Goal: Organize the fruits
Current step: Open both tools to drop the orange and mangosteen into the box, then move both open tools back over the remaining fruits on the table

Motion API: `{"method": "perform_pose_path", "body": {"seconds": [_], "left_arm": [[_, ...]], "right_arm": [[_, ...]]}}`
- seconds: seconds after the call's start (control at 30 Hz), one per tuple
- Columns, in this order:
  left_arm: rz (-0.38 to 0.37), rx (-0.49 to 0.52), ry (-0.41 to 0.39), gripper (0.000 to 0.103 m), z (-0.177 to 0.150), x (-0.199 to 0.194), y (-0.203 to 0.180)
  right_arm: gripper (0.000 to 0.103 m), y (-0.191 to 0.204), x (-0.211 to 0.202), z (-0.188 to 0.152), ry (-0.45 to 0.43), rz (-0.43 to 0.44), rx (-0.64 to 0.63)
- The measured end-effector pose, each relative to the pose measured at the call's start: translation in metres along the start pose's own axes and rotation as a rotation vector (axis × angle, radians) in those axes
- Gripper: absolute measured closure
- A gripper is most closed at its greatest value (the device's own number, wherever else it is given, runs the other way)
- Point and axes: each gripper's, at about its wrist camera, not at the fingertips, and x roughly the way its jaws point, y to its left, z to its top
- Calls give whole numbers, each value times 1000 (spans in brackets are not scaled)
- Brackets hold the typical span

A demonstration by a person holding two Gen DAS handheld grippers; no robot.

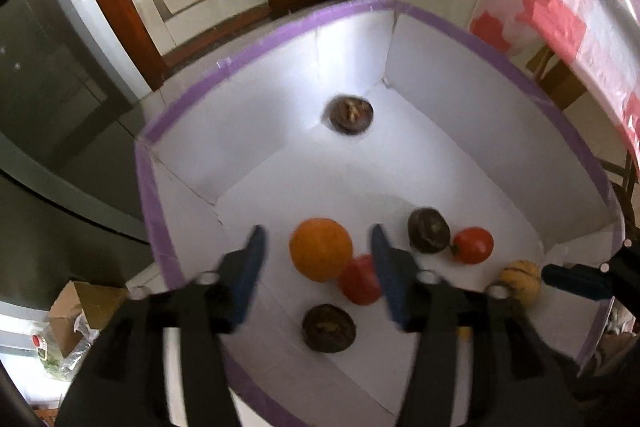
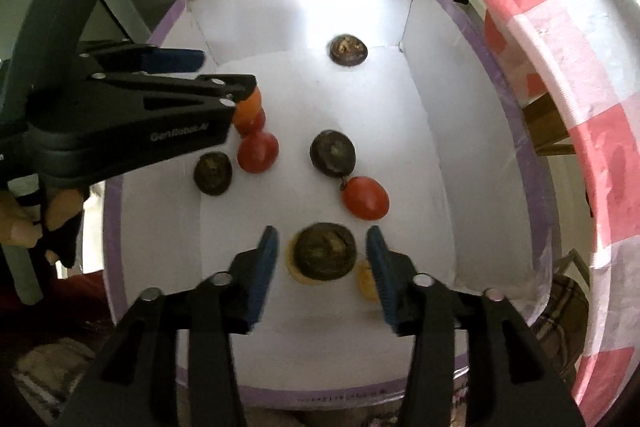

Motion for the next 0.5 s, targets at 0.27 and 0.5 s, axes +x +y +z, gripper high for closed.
{"method": "perform_pose_path", "body": {"seconds": [0.27,0.5], "left_arm": [[46,-17,-60,21,13,-18,3],[31,-7,-219,5,44,-67,-9]], "right_arm": [[44,-19,-34,-2,-94,77,84],[31,-41,-111,-4,-329,74,111]]}}
